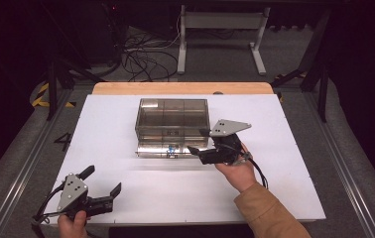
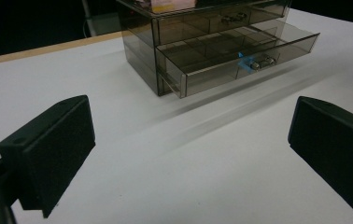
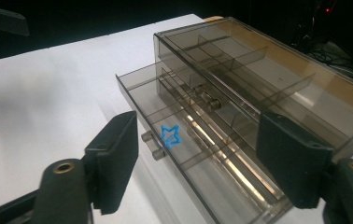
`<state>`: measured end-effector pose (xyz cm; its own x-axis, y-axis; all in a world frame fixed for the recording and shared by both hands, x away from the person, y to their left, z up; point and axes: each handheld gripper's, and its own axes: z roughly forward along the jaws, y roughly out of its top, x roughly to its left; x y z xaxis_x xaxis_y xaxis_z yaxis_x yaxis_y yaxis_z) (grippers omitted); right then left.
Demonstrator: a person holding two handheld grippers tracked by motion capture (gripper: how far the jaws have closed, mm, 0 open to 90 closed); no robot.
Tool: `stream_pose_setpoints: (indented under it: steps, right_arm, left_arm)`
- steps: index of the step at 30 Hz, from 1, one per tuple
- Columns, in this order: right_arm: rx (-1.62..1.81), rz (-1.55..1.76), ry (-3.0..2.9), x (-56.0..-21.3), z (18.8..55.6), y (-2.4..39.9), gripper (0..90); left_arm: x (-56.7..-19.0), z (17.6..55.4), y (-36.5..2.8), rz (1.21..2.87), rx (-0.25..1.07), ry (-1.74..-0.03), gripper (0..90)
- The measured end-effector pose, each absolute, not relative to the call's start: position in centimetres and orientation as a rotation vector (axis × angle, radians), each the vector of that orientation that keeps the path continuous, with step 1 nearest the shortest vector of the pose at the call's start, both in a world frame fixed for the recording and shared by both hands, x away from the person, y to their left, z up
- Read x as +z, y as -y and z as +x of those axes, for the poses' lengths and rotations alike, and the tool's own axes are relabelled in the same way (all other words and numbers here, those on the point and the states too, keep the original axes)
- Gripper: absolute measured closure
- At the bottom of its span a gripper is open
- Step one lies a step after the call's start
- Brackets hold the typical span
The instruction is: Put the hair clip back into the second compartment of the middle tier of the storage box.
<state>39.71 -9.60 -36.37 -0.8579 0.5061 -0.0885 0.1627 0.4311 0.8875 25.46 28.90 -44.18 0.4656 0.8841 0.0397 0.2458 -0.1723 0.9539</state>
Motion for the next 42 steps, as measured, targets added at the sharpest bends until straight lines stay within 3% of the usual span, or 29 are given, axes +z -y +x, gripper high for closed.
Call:
stream_pose_setpoints:
  steps: [12, 42]
  right_arm:
    - [1.472, 0.613, -2.258, -36.3, 38.2, 13.9, 7.6]
    - [1.510, 0.716, -2.184, -41.3, 35.0, 22.1, 3.5]
  left_arm:
    - [-44.2, 25.5, -28.9, 1.683, 0.776, -0.984, 1.2]
    - [-44.2, 25.4, -28.6, 1.688, 0.799, -0.969, 1.2]
